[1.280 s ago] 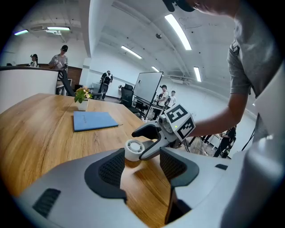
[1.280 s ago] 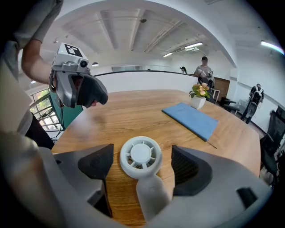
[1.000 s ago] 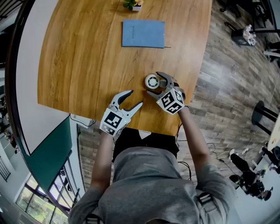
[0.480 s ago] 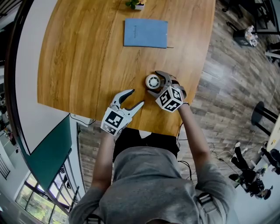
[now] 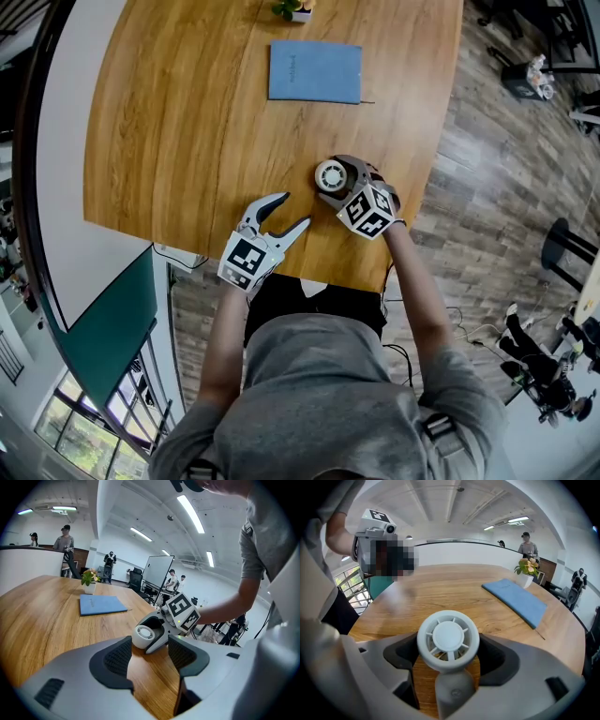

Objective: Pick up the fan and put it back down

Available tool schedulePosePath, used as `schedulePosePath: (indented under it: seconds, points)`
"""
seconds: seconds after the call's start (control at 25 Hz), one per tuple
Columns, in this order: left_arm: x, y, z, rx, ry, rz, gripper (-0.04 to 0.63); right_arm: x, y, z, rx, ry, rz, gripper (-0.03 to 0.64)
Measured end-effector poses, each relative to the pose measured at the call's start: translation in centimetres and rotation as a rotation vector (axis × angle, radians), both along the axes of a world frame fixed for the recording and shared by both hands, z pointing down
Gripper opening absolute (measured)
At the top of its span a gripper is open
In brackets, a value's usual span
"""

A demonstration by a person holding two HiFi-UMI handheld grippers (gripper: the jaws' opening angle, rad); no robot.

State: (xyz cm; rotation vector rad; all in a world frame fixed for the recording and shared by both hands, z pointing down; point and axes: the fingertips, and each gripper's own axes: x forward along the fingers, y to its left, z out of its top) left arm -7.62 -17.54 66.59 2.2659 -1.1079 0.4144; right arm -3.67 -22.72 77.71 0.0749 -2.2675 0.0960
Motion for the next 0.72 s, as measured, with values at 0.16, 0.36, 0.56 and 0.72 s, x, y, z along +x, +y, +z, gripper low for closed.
schedulePosePath:
  seconds: [0.16, 0.36, 0.56, 0.72]
  points:
    - [0.3, -0.1, -0.5, 0.015, -0.001, 0.007, 0.25, 0.0, 0.0, 0.0, -0.002, 0.0, 0.002, 0.38]
    - [0.4, 0.3, -1.2, 0.001, -0.01, 0.017, 0.25, 0.2, 0.1, -0.1, 0.007, -0.003, 0.022, 0.379]
    - [0.3, 0.0, -2.0, 0.02, -0.03, 0.021, 0.25, 0.3, 0.4, -0.3, -0.01, -0.01, 0.049, 0.379]
    - [0.7, 0.1, -2.9, 0.047, -0.025, 0.04, 0.25, 0.6, 0.5, -1.0, -0.01, -0.021, 0.081, 0.379]
